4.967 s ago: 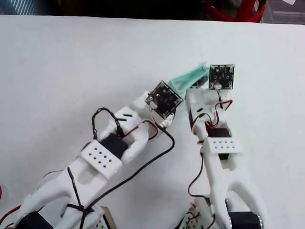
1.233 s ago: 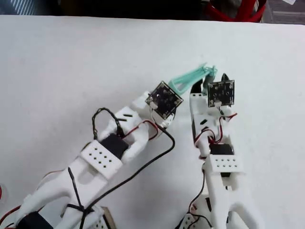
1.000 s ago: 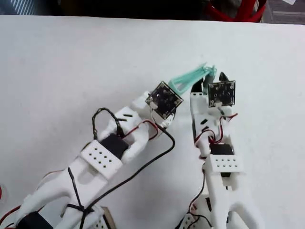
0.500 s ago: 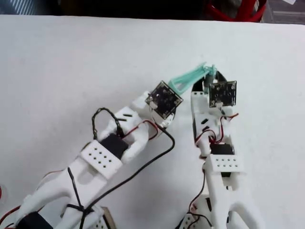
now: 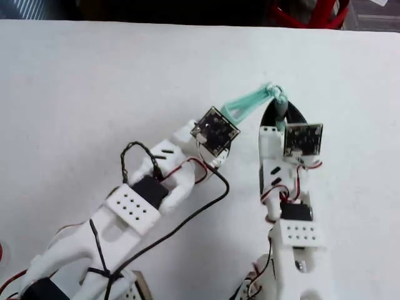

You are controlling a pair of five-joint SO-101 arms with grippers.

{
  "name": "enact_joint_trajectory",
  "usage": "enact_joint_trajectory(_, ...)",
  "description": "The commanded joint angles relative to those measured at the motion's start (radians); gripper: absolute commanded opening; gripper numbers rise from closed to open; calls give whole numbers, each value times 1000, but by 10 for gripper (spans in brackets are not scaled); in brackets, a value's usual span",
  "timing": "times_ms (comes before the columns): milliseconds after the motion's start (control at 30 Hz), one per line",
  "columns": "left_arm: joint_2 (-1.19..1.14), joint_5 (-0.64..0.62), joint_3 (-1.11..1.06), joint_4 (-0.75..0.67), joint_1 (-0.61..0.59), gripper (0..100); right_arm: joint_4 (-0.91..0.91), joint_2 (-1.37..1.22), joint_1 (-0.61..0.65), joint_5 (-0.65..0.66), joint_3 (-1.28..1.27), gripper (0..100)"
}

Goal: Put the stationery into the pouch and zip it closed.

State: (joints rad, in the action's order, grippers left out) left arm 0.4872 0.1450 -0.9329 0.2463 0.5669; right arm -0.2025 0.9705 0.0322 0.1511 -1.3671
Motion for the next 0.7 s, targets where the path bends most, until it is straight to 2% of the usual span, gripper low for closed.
enact_joint_trajectory(0, -82, 9, -38, -34, 7, 24, 130, 205, -1, -2, 14, 18)
enact_joint_trajectory(100, -154, 18, -15, -64, 7, 24, 288, 306, 31, 5, 55, 18)
enact_joint_trajectory(233, -226, 49, 20, -64, 7, 24, 441, 398, 105, 84, 77, 18)
enact_joint_trajectory(500, -203, 49, 14, -63, 7, 24, 713, 657, 226, 126, 77, 18)
enact_joint_trajectory(667, -203, 49, 14, -64, 7, 24, 809, 797, 265, 167, 78, 18)
